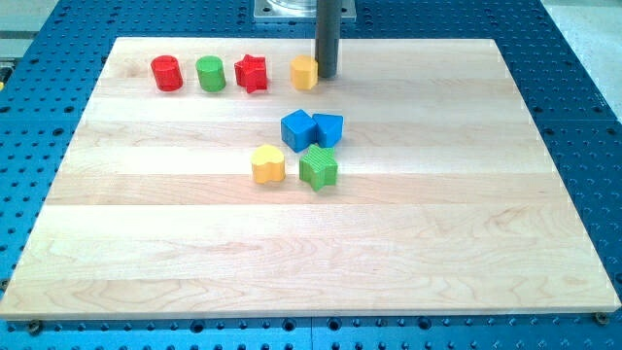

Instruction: Push the blue blocks to the top of the green star

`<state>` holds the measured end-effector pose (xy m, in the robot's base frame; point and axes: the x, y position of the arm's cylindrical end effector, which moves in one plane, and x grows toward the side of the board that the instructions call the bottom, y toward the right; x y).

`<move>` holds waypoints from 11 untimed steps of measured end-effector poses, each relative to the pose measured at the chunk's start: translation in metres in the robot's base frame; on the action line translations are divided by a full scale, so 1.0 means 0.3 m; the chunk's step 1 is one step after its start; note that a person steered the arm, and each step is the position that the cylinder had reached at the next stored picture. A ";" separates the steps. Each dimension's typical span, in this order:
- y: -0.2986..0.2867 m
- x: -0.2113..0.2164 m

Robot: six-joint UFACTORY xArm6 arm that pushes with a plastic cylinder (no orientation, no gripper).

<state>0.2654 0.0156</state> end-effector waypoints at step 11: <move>-0.239 0.742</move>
<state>0.4881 -0.0560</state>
